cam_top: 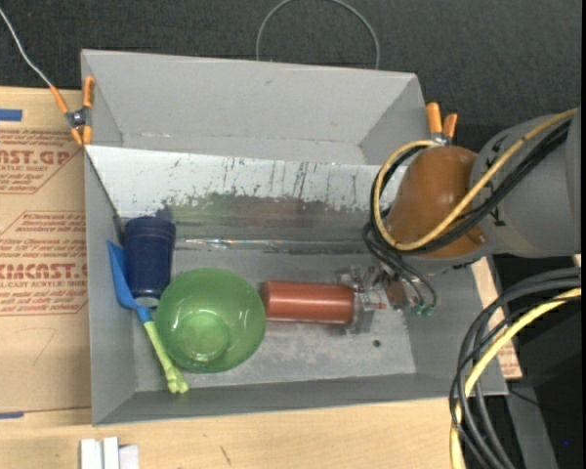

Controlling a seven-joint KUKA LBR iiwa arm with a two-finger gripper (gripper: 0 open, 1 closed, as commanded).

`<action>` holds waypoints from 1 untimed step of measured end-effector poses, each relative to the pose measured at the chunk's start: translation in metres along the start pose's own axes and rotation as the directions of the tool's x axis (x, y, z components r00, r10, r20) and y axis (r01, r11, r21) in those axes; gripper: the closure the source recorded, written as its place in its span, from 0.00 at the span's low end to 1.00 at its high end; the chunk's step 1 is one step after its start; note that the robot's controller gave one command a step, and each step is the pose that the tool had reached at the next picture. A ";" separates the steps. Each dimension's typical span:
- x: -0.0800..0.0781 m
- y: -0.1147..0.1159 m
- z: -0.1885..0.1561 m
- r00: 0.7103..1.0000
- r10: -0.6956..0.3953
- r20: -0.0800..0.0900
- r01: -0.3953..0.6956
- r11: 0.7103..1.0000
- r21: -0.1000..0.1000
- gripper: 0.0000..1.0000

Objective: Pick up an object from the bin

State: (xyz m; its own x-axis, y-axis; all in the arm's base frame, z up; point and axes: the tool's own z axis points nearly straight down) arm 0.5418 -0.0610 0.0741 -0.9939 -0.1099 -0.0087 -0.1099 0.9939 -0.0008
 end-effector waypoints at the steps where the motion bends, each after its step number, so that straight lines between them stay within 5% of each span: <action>1: 0.000 0.000 0.000 1.000 0.000 0.000 0.000 1.000 0.000 1.00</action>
Offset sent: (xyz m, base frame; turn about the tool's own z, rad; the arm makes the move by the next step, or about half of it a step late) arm -0.0087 0.0080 -0.0014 0.0350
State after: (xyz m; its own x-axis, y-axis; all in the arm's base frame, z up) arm 0.5418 -0.0610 0.0741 -0.9939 -0.1100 -0.0088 -0.1100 0.9939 -0.0012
